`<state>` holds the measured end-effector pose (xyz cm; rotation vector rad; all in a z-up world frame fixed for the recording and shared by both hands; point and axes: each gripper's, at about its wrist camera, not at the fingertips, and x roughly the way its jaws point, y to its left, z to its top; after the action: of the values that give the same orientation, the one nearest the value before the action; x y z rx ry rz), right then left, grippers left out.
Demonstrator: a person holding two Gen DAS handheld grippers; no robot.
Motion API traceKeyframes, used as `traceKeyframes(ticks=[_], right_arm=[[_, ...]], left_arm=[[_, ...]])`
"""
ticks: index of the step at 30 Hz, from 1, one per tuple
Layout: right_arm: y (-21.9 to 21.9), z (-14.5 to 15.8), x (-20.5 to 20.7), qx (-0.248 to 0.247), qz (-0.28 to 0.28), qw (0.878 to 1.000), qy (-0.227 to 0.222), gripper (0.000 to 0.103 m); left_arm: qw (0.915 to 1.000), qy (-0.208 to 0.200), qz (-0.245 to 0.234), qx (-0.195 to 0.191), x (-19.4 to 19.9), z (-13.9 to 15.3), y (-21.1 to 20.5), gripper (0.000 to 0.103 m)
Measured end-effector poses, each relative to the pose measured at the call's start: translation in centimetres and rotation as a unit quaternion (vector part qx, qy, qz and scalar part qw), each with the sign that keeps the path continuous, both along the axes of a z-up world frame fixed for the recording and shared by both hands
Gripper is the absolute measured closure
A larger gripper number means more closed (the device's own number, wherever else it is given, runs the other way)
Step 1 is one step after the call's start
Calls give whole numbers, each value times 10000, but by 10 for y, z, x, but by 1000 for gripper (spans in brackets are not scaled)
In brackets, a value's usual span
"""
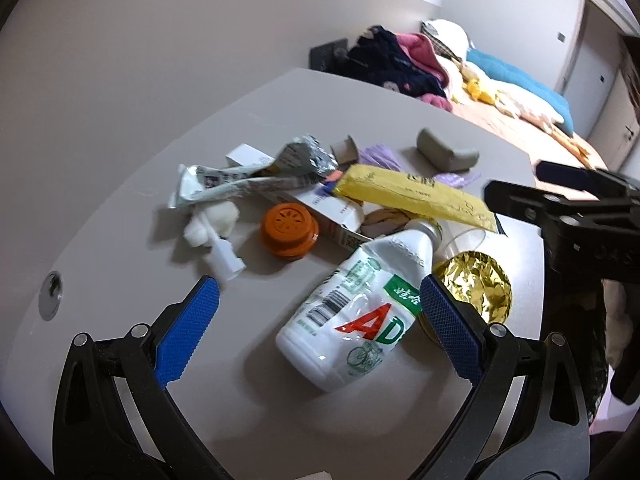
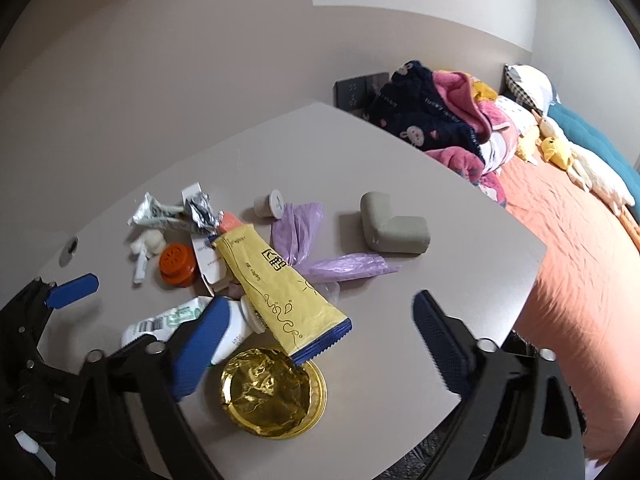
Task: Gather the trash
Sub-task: 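Grasp the white AD milk bottle with the left tool while the right tool grasps the yellow wrapper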
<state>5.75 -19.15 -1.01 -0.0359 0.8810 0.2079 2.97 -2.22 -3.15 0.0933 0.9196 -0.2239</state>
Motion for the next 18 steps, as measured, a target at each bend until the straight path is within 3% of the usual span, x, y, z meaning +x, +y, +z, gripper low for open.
traceKeyframes(ticks=[8,12,18], right_arm=[[18,-17,25,-230,340,9987,309,25],[25,-27,34,-329,504,9971,465,40],[31,-36,40,-303,583,9960,610,51]], left_arm=[[9982,215,-470,295,14,-20,-16,6],[9970,320,-614,348,20,-29,-20,7],[9956,501,-750,248,29,-39,-22,8]])
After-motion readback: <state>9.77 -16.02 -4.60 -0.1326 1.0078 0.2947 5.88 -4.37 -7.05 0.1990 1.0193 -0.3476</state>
